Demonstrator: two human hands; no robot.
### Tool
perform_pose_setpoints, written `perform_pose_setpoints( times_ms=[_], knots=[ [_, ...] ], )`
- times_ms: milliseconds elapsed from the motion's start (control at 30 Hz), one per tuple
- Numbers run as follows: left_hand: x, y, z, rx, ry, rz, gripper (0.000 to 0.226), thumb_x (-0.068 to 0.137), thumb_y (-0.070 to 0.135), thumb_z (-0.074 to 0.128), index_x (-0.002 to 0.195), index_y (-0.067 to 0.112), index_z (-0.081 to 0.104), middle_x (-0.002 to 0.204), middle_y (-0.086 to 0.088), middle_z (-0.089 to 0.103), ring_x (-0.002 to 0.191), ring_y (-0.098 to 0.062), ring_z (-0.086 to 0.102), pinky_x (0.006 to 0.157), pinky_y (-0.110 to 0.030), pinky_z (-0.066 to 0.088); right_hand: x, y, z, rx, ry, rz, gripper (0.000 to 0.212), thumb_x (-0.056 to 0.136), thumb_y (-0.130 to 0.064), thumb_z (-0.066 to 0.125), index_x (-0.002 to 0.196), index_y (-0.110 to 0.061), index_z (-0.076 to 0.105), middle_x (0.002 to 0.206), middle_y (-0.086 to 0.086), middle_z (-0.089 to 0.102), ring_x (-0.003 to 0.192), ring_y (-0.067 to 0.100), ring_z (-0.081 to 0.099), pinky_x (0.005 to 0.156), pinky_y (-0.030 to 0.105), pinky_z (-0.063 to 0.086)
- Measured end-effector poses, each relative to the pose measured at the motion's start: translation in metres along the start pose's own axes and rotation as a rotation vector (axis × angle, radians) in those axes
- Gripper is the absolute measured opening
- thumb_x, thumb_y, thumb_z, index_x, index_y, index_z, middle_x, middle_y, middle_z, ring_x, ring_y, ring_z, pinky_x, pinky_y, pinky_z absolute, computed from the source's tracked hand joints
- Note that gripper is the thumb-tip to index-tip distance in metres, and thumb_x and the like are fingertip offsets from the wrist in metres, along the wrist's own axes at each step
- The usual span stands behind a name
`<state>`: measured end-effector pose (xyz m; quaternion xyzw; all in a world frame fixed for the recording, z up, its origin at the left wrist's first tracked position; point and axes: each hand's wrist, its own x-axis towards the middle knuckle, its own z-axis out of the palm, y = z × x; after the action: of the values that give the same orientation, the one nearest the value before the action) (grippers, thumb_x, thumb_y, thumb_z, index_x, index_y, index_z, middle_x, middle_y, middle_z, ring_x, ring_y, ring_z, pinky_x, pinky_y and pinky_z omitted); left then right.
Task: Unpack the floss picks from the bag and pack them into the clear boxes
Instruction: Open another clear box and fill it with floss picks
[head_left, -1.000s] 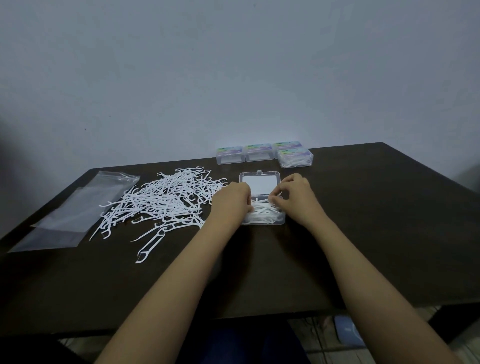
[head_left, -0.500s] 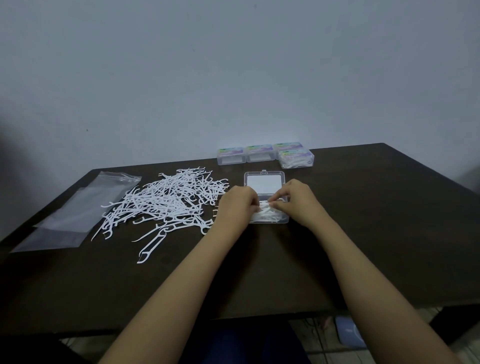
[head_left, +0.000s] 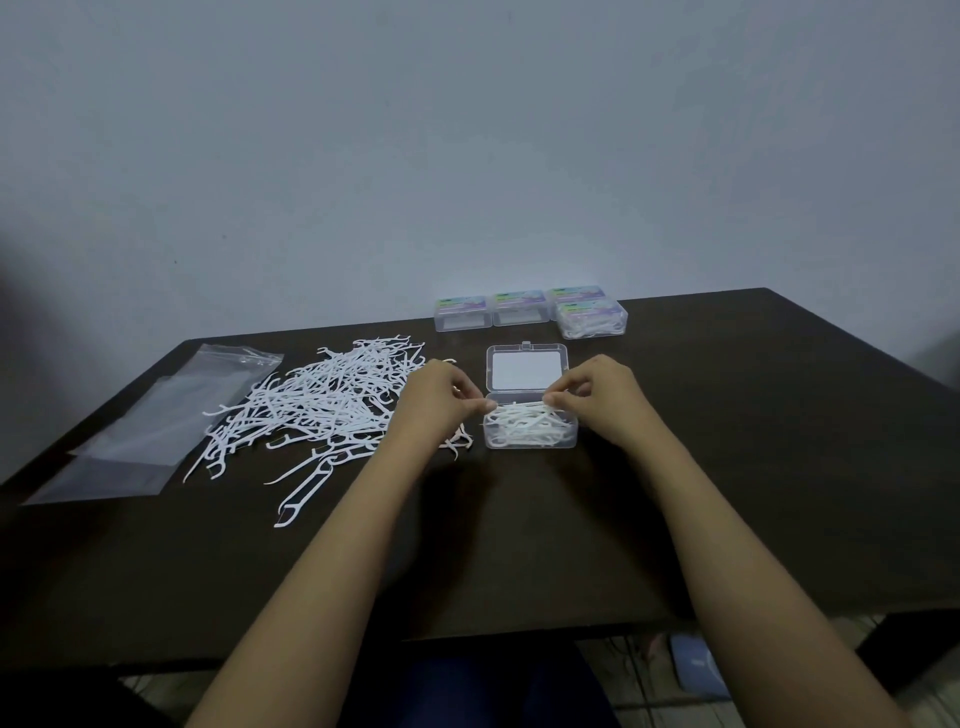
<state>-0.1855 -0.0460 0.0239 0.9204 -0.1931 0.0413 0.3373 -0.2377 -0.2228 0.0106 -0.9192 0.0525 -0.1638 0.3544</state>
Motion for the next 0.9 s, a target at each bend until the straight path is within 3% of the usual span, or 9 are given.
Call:
perform_pose_setpoints(
  times_ms=[167, 233, 367, 467, 533, 633, 800, 900],
  knots=[
    [-0.005, -0.007, 0.001, 0.005, -0.105, -0.023, 0.015, 0.075, 0.017, 0.076, 0.085, 0.005, 0.074, 0.065, -0.001, 0.06, 0.056, -0.003, 0.05, 0.046, -0.008, 0.036, 0.0, -0.001, 0.001, -0.033, -0.07, 0.039, 0.015, 0.076, -0.014, 0.074, 0.089, -0.007, 0.075, 0.094, 0.011, 0.068, 0.081, 0.015, 0.057, 0.071, 0.025, 0.046],
    [-0.005, -0.008, 0.004, -0.014, -0.108, -0.029, 0.013, 0.076, 0.016, 0.075, 0.083, 0.005, 0.073, 0.061, 0.002, 0.058, 0.054, -0.004, 0.049, 0.044, -0.009, 0.039, 0.001, -0.001, 0.003, -0.049, -0.076, 0.039, 0.014, 0.076, -0.014, 0.074, 0.088, -0.007, 0.075, 0.095, 0.01, 0.068, 0.081, 0.013, 0.056, 0.072, 0.026, 0.046],
    [-0.005, -0.008, 0.006, -0.046, -0.073, -0.004, 0.013, 0.077, 0.014, 0.074, 0.084, 0.003, 0.072, 0.061, 0.001, 0.057, 0.053, -0.004, 0.049, 0.045, -0.007, 0.038, 0.005, 0.001, 0.005, -0.083, -0.065, 0.02, 0.014, 0.076, -0.015, 0.074, 0.088, -0.007, 0.076, 0.096, 0.01, 0.067, 0.08, 0.012, 0.054, 0.074, 0.026, 0.047],
    [-0.004, -0.008, 0.006, -0.029, -0.06, 0.04, 0.011, 0.079, 0.01, 0.071, 0.087, 0.002, 0.072, 0.076, -0.011, 0.067, 0.058, -0.005, 0.05, 0.054, -0.008, 0.038, 0.006, 0.003, 0.008, -0.091, -0.067, 0.021, 0.014, 0.075, -0.014, 0.075, 0.086, -0.006, 0.076, 0.095, 0.011, 0.068, 0.077, 0.011, 0.053, 0.072, 0.024, 0.043],
    [-0.004, -0.006, 0.006, 0.047, -0.073, 0.091, 0.012, 0.082, 0.011, 0.068, 0.089, 0.003, 0.072, 0.084, -0.01, 0.067, 0.059, -0.004, 0.047, 0.053, -0.009, 0.035, 0.006, 0.003, 0.008, -0.101, -0.065, 0.017, 0.012, 0.076, -0.013, 0.074, 0.085, -0.005, 0.075, 0.093, 0.01, 0.067, 0.073, 0.009, 0.052, 0.071, 0.024, 0.042],
    [-0.004, -0.003, 0.007, 0.111, -0.093, 0.155, 0.013, 0.087, 0.011, 0.061, 0.092, 0.002, 0.068, 0.091, -0.01, 0.066, 0.071, -0.009, 0.047, 0.061, -0.014, 0.03, 0.005, 0.003, 0.009, -0.124, -0.063, 0.011, 0.012, 0.081, -0.011, 0.069, 0.087, -0.003, 0.073, 0.082, -0.003, 0.054, 0.064, 0.004, 0.045, 0.073, 0.025, 0.043],
    [-0.004, -0.005, 0.006, 0.084, -0.002, 0.191, 0.011, 0.089, 0.007, 0.056, 0.091, 0.001, 0.064, 0.087, -0.005, 0.056, 0.076, -0.012, 0.044, 0.062, -0.015, 0.026, 0.007, 0.006, 0.011, -0.166, -0.056, 0.0, 0.012, 0.085, -0.014, 0.064, 0.088, -0.005, 0.07, 0.109, 0.007, 0.046, 0.081, 0.011, 0.047, 0.077, 0.023, 0.038],
    [-0.003, -0.007, 0.004, 0.063, 0.053, 0.209, 0.008, 0.088, 0.005, 0.056, 0.089, 0.001, 0.063, 0.084, -0.002, 0.052, 0.077, -0.013, 0.044, 0.062, -0.015, 0.025, 0.008, 0.007, 0.012, -0.145, -0.051, 0.006, 0.01, 0.087, -0.013, 0.061, 0.089, -0.006, 0.068, 0.113, 0.01, 0.047, 0.083, 0.013, 0.047, 0.078, 0.022, 0.037]
  ],
)
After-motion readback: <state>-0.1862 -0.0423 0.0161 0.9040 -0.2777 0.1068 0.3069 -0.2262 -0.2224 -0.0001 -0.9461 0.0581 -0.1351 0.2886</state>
